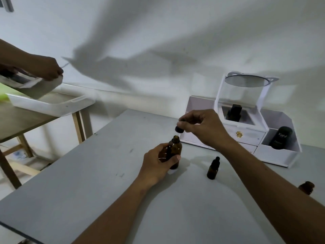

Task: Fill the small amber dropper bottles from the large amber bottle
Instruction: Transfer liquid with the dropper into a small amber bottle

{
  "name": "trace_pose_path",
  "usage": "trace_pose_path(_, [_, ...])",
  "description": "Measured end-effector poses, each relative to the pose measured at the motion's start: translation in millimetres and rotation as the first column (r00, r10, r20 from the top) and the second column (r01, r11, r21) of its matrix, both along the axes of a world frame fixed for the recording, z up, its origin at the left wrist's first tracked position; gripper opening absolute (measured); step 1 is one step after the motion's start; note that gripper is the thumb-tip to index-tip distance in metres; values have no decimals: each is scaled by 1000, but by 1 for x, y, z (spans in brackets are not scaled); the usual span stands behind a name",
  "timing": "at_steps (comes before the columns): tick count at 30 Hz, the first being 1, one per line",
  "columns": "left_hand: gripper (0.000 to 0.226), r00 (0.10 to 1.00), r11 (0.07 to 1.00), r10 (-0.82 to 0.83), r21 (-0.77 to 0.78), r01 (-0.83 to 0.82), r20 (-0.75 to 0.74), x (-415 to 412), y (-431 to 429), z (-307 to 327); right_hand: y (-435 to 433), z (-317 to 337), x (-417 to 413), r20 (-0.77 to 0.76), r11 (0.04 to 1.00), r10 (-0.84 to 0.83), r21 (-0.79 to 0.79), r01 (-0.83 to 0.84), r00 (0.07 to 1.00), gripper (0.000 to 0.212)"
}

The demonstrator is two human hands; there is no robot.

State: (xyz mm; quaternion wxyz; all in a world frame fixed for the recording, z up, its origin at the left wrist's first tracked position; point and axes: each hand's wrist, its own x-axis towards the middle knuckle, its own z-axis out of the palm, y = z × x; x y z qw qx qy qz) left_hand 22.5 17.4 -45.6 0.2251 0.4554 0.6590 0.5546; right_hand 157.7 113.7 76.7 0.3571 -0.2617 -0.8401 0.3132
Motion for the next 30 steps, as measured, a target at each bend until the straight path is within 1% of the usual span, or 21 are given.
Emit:
trace_pose_path(3, [52,1000,1000,-5,9,4,1,0,-1,1,1,-11,-5,51,1000,-7,0,7,999,10])
trace_pose_path(11, [55,1000,1000,-2,6,2,-7,0,0,0,1,-21,-9,85,999,-33,34,30,996,9])
trace_pose_path(16, [55,1000,1000,-2,0,2,-10,0,-2,1,1,-23,-10,86,999,-38,37,35,996,8])
trace_pose_path(20, [54,1000,1000,-3,1,3,-2,2,-3,3,0,-23,-11,81,996,-49,75,43,995,7])
trace_pose_path(30, [59,1000,999,-4,-38,3,-26,2,-2,4,-3,-22,-14,73,993,-60,104,52,996,5])
